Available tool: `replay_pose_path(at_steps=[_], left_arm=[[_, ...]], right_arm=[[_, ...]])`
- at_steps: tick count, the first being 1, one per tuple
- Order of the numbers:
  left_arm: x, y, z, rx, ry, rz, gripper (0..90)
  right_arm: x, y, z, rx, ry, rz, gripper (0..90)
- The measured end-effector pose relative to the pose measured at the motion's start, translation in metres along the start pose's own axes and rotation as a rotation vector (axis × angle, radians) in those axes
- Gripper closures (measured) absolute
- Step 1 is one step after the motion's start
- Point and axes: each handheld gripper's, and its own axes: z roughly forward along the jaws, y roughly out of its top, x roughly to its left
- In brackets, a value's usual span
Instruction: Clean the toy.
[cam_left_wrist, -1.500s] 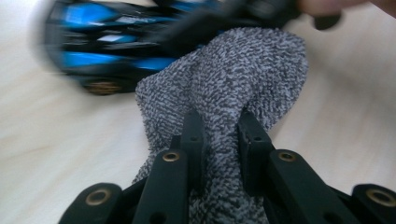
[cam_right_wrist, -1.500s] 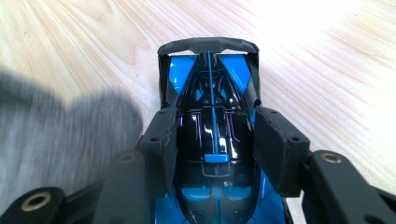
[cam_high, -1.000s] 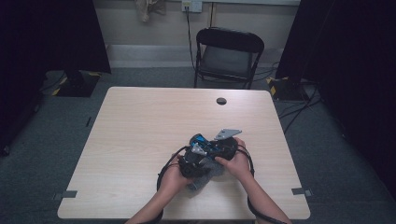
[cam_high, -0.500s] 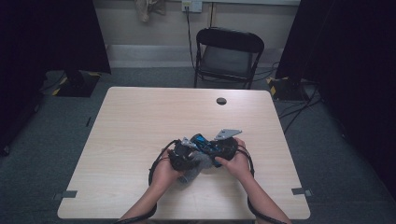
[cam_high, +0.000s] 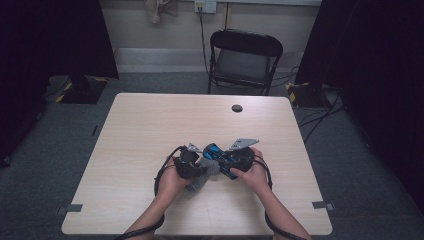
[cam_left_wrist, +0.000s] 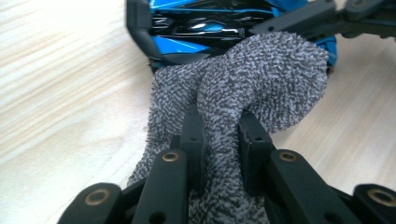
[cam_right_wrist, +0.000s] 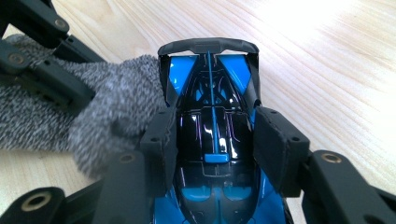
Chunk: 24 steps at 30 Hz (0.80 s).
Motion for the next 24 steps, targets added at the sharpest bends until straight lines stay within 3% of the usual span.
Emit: replay_pose_path(at_steps=[10, 18, 24], left_arm=[[0.006, 0.001, -0.002, 0.006, 0.018, 0.000, 75.5], [0.016, -0.002, -0.005, -0.011, 0.037, -0.043, 75.5], [0.019, -0.002, -0.007, -0.014, 0.059, -0.046, 75.5]], right_arm=[[0.000, 0.000, 0.000, 0.000, -0.002, -0.002, 51.1], [0.000, 0.000, 0.000, -0.002, -0.003, -0.001, 51.1], [0.001, 0.000, 0.000, -0.001, -0.004, -0.002, 51.1]])
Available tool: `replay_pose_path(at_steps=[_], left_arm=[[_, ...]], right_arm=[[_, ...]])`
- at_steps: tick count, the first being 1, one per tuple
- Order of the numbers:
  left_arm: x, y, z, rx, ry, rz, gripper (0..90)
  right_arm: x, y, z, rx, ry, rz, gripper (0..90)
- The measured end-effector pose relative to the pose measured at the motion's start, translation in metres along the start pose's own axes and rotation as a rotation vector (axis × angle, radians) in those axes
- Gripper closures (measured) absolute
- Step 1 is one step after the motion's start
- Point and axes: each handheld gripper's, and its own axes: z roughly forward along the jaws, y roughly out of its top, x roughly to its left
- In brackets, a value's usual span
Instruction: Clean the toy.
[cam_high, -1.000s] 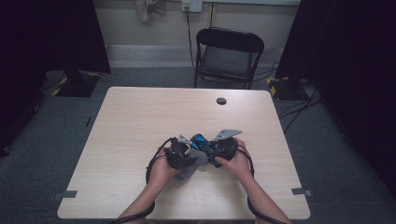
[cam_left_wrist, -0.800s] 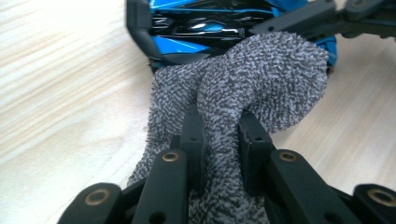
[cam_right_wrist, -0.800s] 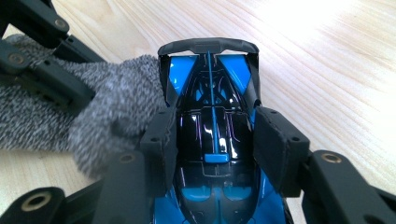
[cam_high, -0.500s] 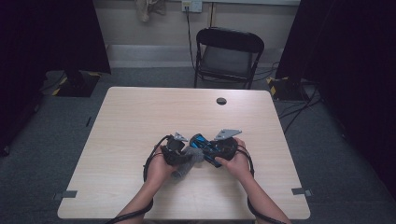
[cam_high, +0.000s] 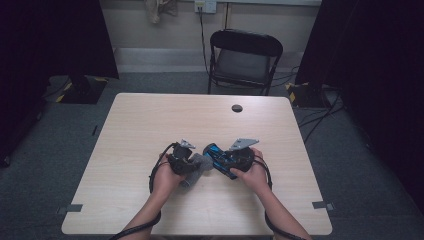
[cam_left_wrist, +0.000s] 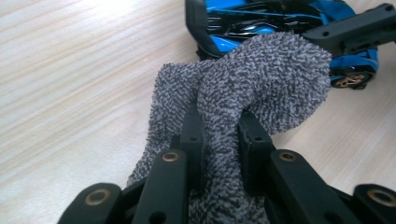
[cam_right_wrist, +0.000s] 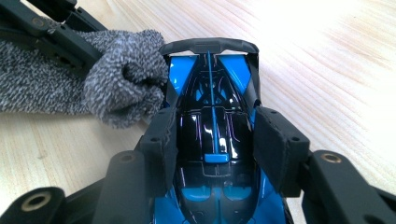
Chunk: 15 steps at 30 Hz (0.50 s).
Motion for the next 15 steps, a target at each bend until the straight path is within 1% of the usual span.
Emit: replay_pose_path(at_steps=[4, 5, 7, 12, 14, 15], left_arm=[[0.004, 0.000, -0.001, 0.003, 0.001, -0.009, 75.5], [0.005, 0.000, -0.002, 0.000, 0.011, -0.011, 75.4], [0.007, -0.001, -0.002, 0.002, 0.011, -0.019, 75.5], [0.013, -0.001, -0.004, 0.001, 0.030, -0.022, 75.5], [0.016, -0.001, -0.006, 0.005, 0.048, -0.025, 75.4], [0.018, -0.001, -0.007, 0.006, 0.054, -0.032, 75.5]], right_arm=[[0.000, 0.000, 0.000, -0.001, 0.000, 0.000, 51.1], [0.000, 0.000, 0.000, 0.000, 0.000, 0.000, 51.1], [0.000, 0.000, 0.000, 0.000, 0.000, 0.000, 51.1], [0.000, 0.000, 0.000, 0.001, -0.001, -0.001, 51.1], [0.000, 0.000, 0.000, 0.001, -0.002, -0.001, 51.1], [0.000, 0.000, 0.000, 0.001, -0.002, -0.001, 51.1]])
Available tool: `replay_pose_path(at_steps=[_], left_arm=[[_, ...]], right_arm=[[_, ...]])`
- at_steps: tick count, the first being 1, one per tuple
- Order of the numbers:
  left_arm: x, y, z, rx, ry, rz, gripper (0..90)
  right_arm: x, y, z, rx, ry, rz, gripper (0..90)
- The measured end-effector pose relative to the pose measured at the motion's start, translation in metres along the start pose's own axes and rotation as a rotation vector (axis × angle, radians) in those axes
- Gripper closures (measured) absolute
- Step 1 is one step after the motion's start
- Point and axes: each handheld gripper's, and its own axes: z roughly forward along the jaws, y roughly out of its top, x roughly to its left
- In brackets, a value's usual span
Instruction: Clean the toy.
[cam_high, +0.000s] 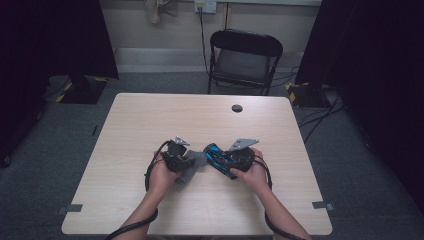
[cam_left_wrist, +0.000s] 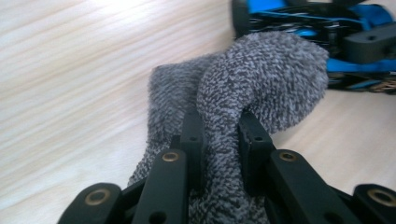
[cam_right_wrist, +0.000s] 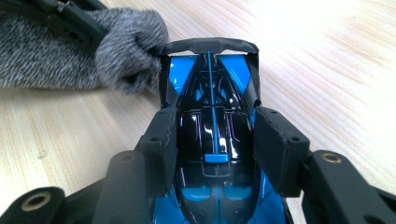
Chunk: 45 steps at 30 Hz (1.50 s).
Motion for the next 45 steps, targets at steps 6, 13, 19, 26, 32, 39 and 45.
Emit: replay_pose_path(at_steps=[6, 13, 19, 26, 32, 39, 45], left_arm=[[0.010, -0.004, -0.009, -0.005, 0.021, -0.017, 75.4], [0.005, -0.009, -0.019, -0.021, -0.016, -0.004, 75.3], [-0.014, -0.012, -0.027, -0.023, -0.086, 0.028, 75.3], [-0.046, -0.012, -0.020, -0.028, -0.154, 0.075, 75.1], [-0.078, -0.012, -0.005, 0.013, -0.219, 0.148, 75.2], [-0.108, -0.012, 0.015, 0.038, -0.284, 0.217, 75.1], [-0.109, -0.005, 0.021, 0.036, -0.260, 0.209, 75.0]], right_arm=[[0.000, -0.001, 0.000, -0.002, 0.000, 0.002, 51.1], [0.000, -0.001, 0.000, -0.006, -0.002, 0.001, 51.1], [0.001, -0.001, 0.000, -0.004, -0.002, 0.001, 51.1], [0.001, -0.001, 0.000, -0.005, -0.004, 0.003, 51.1], [0.001, 0.000, 0.000, -0.003, -0.005, 0.006, 51.1], [0.001, 0.000, 0.000, -0.003, -0.005, 0.006, 51.0], [0.001, 0.000, 0.000, -0.002, -0.004, 0.007, 51.0]])
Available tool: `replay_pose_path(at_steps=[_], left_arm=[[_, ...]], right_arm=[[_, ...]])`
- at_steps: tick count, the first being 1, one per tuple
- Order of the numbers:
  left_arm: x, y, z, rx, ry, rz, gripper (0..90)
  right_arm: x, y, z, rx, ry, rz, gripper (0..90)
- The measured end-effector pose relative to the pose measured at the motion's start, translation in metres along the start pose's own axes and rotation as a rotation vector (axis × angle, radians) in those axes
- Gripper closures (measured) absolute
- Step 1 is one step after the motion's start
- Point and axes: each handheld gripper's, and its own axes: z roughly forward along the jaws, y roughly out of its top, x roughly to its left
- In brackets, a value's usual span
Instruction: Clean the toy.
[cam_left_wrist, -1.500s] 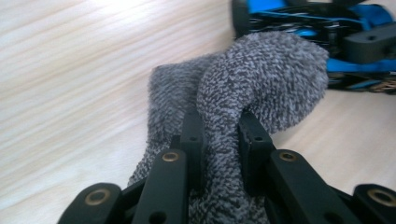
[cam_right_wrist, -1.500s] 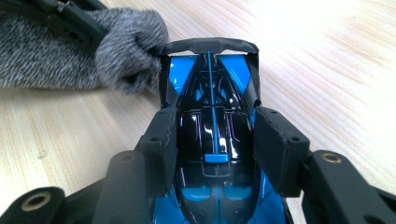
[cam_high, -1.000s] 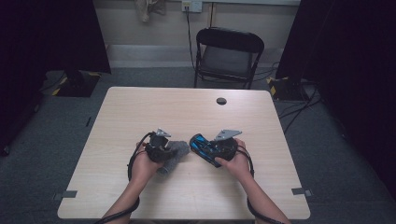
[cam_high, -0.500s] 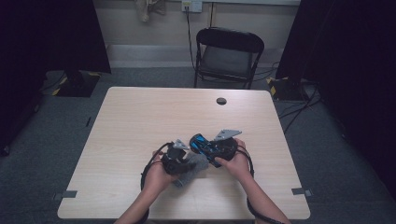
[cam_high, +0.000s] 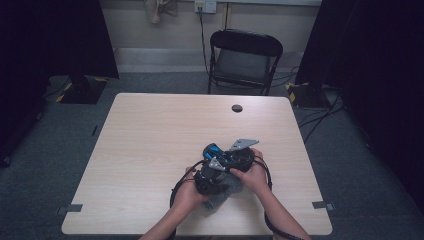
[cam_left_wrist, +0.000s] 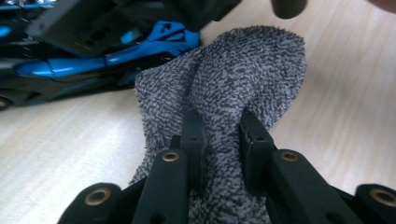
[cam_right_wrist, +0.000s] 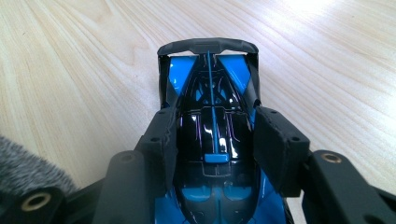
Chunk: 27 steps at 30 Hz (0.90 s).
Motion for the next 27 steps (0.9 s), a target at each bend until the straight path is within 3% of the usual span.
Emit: replay_pose_path(at_steps=[21, 27], left_arm=[[0.045, -0.007, -0.019, -0.021, 0.090, -0.097, 75.1], [0.052, -0.009, -0.023, -0.023, 0.112, -0.113, 75.0]], right_arm=[[0.000, -0.001, 0.000, -0.005, 0.003, 0.004, 51.1], [0.000, -0.001, 0.000, -0.006, 0.003, 0.004, 51.0]])
